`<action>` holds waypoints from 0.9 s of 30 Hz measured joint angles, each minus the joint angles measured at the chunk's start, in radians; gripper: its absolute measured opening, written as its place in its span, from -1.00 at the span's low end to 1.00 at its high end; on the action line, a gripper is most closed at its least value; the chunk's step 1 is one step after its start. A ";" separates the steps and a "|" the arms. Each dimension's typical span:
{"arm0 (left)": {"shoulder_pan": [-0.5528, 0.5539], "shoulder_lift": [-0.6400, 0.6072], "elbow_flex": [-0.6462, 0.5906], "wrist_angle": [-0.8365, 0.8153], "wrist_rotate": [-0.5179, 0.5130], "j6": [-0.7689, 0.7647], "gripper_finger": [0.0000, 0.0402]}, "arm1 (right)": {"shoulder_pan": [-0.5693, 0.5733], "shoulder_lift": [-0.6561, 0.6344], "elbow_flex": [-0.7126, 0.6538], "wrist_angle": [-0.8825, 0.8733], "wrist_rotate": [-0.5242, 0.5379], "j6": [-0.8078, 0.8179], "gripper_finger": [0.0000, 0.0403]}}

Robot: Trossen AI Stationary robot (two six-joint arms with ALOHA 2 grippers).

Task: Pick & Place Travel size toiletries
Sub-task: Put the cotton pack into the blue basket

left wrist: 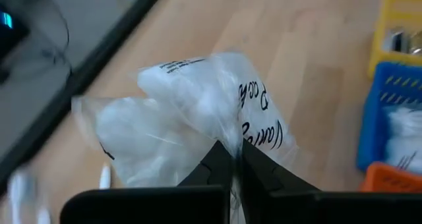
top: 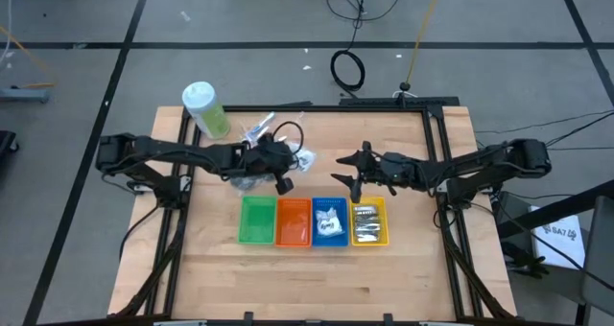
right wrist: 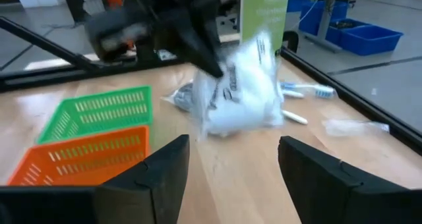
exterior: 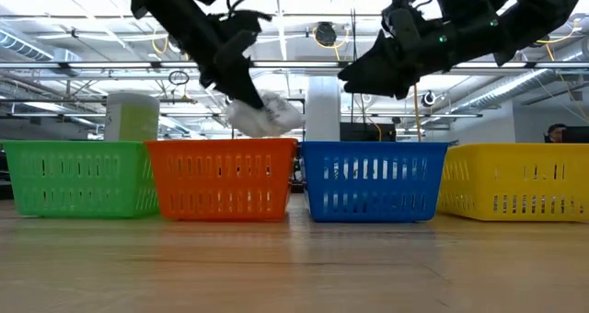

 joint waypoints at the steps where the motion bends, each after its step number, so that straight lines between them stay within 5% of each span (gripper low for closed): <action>1: 0.006 0.005 0.000 -0.014 0.001 -0.032 -0.96 | 0.000 -0.002 0.000 0.002 0.000 0.000 0.12; 5: 0.033 0.011 0.000 -0.072 0.035 -0.122 -0.82 | 0.000 -0.023 0.000 -0.001 -0.001 -0.004 0.13; 17: 0.063 0.058 0.000 -0.061 0.061 -0.161 0.04 | 0.000 -0.033 0.000 -0.033 -0.001 -0.008 0.13; 27: 0.109 0.288 0.000 0.017 0.151 -0.144 0.23 | 0.000 -0.033 0.000 -0.036 -0.001 -0.008 0.12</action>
